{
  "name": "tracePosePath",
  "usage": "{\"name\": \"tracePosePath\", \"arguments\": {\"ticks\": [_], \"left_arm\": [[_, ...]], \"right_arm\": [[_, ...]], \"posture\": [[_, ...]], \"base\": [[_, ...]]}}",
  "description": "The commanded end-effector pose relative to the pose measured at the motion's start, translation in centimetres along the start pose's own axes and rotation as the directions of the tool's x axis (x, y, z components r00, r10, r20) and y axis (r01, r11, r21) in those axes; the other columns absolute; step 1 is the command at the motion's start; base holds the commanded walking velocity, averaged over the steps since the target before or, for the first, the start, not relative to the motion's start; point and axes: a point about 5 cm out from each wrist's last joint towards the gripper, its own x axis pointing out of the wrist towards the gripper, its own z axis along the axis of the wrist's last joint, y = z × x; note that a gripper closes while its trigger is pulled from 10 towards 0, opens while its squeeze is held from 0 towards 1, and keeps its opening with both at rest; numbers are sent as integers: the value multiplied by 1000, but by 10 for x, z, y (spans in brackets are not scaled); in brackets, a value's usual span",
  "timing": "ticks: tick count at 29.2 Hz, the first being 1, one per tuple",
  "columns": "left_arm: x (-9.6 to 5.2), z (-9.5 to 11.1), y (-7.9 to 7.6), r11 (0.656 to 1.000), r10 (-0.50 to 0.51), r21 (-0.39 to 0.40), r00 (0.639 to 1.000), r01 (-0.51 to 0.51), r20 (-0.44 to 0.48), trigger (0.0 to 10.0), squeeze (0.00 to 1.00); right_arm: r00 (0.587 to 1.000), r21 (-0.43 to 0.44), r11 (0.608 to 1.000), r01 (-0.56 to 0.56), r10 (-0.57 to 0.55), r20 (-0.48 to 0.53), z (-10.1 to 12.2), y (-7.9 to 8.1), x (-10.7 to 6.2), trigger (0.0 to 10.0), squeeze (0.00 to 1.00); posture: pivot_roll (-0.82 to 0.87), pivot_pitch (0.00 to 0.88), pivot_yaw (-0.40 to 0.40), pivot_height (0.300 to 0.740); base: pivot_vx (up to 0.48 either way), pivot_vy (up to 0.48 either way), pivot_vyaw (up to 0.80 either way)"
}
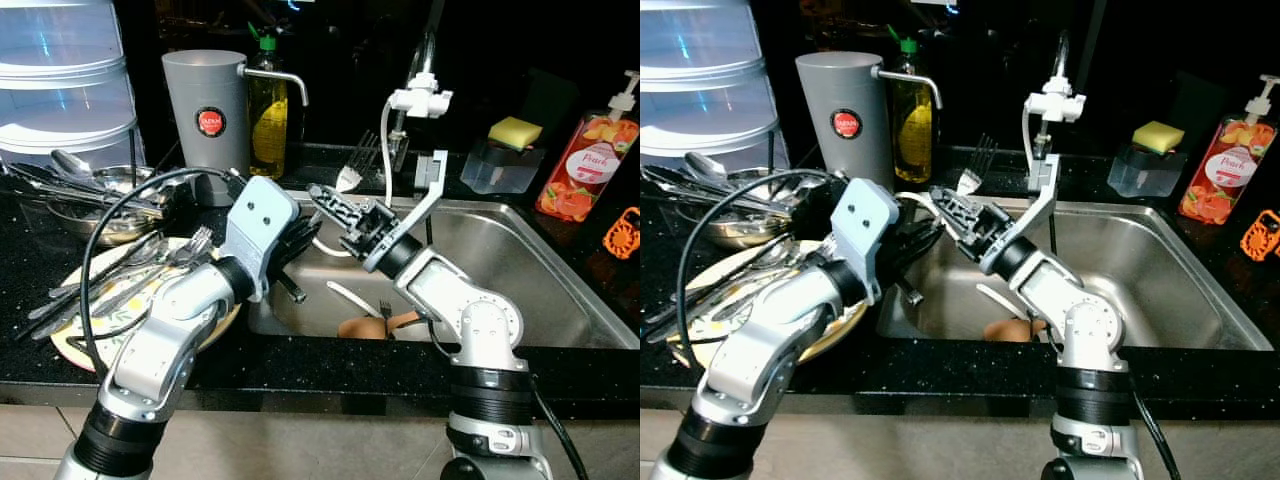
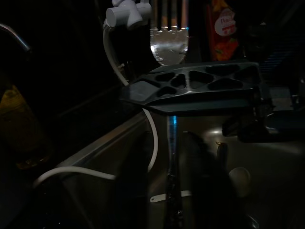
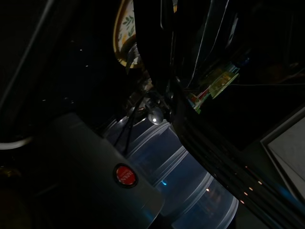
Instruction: Kitchen organization
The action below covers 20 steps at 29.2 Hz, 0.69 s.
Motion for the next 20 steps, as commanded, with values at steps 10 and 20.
{"name": "tracePosePath", "arguments": {"ticks": [10,20], "left_arm": [[-12,31,8,998,67,-30,983,-63,173,10000,0],[-17,35,-3,992,-13,-121,982,37,191,10000,0]], "right_arm": [[974,-83,970,227,-227,17,12,-36,-8,10000,0],[764,-258,738,624,-645,2,16,-105,-24,10000,0]], "posture": [[134,91,-55,740],[142,89,-58,740]], "base": [[0,0,0],[0,0,0]]}}
